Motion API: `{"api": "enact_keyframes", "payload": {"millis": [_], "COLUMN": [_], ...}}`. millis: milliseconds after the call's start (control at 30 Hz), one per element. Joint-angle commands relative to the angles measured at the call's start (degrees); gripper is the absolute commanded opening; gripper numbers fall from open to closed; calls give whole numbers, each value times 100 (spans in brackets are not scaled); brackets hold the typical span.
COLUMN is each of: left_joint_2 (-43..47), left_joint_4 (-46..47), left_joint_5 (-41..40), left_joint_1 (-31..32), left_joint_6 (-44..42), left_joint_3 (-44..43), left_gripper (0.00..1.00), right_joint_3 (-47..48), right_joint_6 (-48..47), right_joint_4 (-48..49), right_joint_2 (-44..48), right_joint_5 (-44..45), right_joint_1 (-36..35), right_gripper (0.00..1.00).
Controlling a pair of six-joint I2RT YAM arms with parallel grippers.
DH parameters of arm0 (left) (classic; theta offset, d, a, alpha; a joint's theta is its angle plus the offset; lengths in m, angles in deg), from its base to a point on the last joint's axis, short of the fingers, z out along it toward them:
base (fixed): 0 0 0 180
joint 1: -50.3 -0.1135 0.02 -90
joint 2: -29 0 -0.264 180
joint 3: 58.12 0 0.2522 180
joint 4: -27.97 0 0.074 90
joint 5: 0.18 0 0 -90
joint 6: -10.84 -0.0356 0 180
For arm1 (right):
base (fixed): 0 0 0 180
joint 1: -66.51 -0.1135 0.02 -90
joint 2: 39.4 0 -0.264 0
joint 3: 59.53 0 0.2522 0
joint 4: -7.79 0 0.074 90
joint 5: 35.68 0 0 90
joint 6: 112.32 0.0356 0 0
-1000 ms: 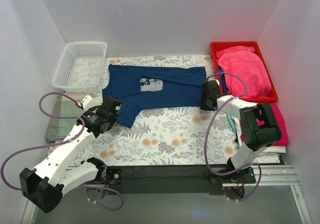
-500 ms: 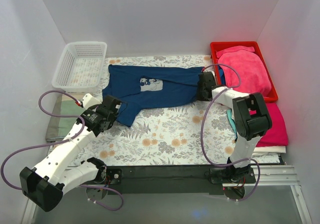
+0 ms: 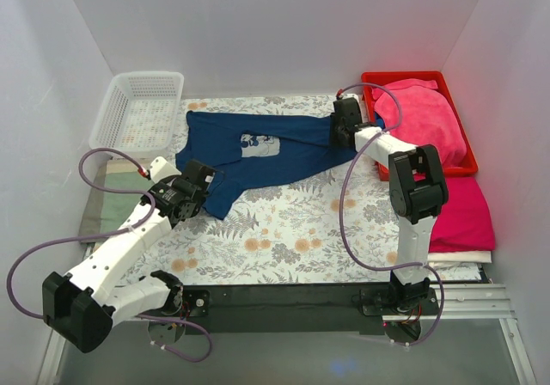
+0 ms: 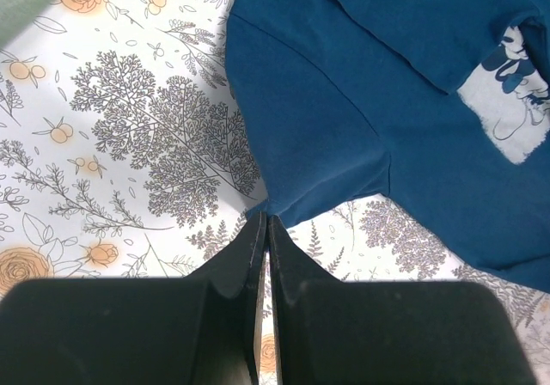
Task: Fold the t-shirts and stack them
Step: Grap the side of the flattened tshirt closest away from the robot with both arms
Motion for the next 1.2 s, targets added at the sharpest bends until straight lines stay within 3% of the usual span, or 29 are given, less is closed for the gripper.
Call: {"api": "enact_keyframes", "payload": {"millis": [0, 233, 933, 1067, 1100, 1133, 1167], "left_joint_2": [-127, -171, -92, -92, -109, -83, -83], "left_joint_4": [197, 399, 399, 399, 399, 408, 416], "left_joint_5": [-56, 15, 15, 15, 15, 15, 6], "left_joint_1": [26, 17, 26, 26, 26, 26, 26], "left_joint_6": [-112, -174, -192, -183, -191, -192, -200], "left_joint_3": [38, 117, 169, 178, 178, 178, 178], "left_gripper": [0, 0, 0, 0, 0, 0, 0], "right_joint_3": [324, 43, 535, 360, 350, 333, 315], "right_joint_6": [-173, -86, -138, -94, -77, -68, -51], "right_joint_4": [-212, -212, -220, -229, -247, -273, -299], "right_joint_2": [-63, 333, -387, -387, -370, -361, -318], "right_joint_5": [183, 87, -476, -511, -511, -485, -459], "right_joint_1": [17, 105, 105, 105, 105, 105, 105], "right_gripper": [39, 42, 41, 33, 11, 2, 1]}}
